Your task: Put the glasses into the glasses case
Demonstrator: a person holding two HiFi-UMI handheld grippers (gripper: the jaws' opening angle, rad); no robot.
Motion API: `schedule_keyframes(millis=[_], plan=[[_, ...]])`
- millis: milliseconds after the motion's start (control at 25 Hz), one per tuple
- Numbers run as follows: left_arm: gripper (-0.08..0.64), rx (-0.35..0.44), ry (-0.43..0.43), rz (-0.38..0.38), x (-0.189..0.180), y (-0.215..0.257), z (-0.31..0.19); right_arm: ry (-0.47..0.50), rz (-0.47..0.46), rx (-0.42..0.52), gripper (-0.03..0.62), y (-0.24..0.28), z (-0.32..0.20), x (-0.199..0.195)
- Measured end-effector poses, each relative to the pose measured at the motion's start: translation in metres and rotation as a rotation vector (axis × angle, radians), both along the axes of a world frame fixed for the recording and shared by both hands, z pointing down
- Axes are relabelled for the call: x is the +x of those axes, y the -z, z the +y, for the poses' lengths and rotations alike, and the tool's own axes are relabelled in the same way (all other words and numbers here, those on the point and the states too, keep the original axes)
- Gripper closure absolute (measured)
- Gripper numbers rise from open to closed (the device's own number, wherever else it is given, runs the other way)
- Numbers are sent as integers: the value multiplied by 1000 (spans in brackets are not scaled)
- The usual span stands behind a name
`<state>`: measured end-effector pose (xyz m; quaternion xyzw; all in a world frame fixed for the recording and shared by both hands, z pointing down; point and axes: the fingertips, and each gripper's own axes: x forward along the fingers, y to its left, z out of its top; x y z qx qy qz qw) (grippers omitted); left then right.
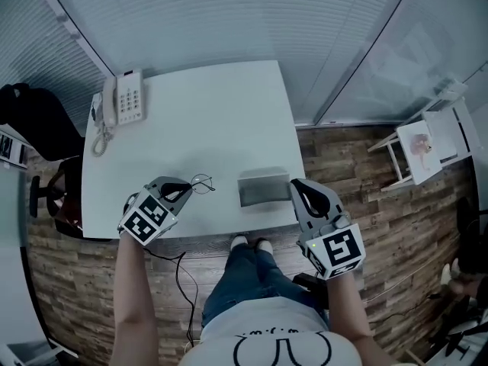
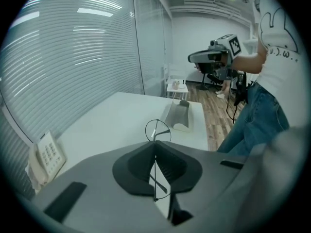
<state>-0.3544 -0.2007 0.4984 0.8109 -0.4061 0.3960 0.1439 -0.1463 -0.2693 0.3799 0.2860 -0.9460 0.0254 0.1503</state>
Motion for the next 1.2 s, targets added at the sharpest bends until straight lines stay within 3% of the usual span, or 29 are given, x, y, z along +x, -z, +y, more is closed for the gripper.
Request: schedule_keyframes(millis=[320,720,1200], plan=[[537,43,-48,15,38,16,-13,-61,-40,22,580,11,-2,30],[537,76,-179,61,112,26,-54,-195,-58,10,580,7,-4,85],[537,15,-291,65,184,-6,-77,-335,-35,-44,580,-13,3,139]])
